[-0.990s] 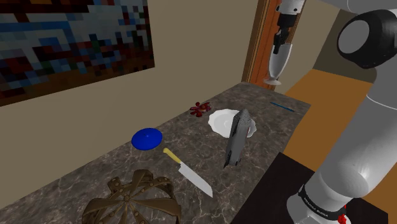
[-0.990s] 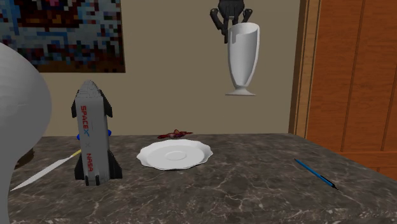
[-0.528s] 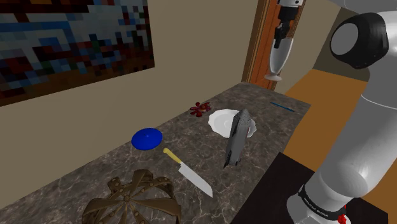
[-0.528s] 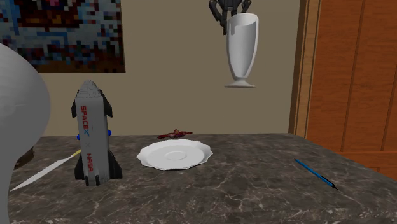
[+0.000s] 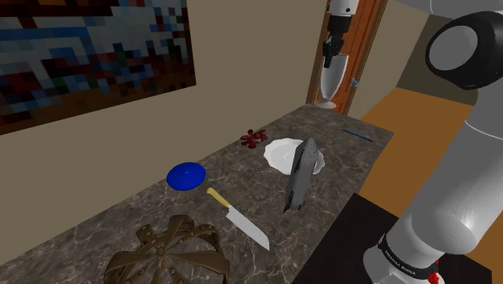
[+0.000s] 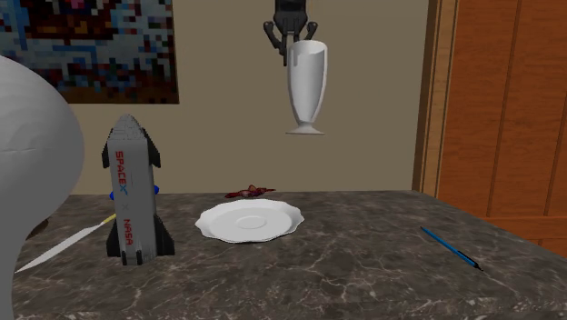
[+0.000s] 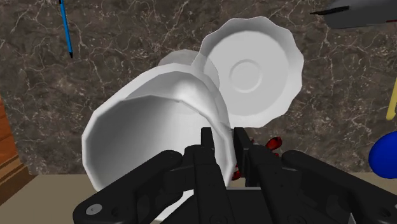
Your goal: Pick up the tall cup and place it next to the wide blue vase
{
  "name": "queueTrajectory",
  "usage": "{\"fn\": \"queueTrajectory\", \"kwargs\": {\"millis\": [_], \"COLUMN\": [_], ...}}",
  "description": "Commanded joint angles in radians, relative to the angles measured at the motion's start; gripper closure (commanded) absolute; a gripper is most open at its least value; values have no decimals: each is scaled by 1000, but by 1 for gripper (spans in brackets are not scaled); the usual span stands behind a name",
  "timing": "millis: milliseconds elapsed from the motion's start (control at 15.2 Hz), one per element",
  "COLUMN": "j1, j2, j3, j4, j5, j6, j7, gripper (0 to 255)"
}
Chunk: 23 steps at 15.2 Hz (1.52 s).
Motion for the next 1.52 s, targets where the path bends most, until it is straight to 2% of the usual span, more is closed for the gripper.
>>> {"fn": "queueTrajectory", "kwargs": {"millis": [0,726,1122,1452], "j1": [27,149,204,244], "j2": [-9,62,155,263], "j3": [22,125,171,204], "j4": [-25,-37,32,138], "j5": [-6,11,33,55], "j6": [19,100,121,120], "j7": [48,274,378,458], "gripper": [255,255,255,255]}}
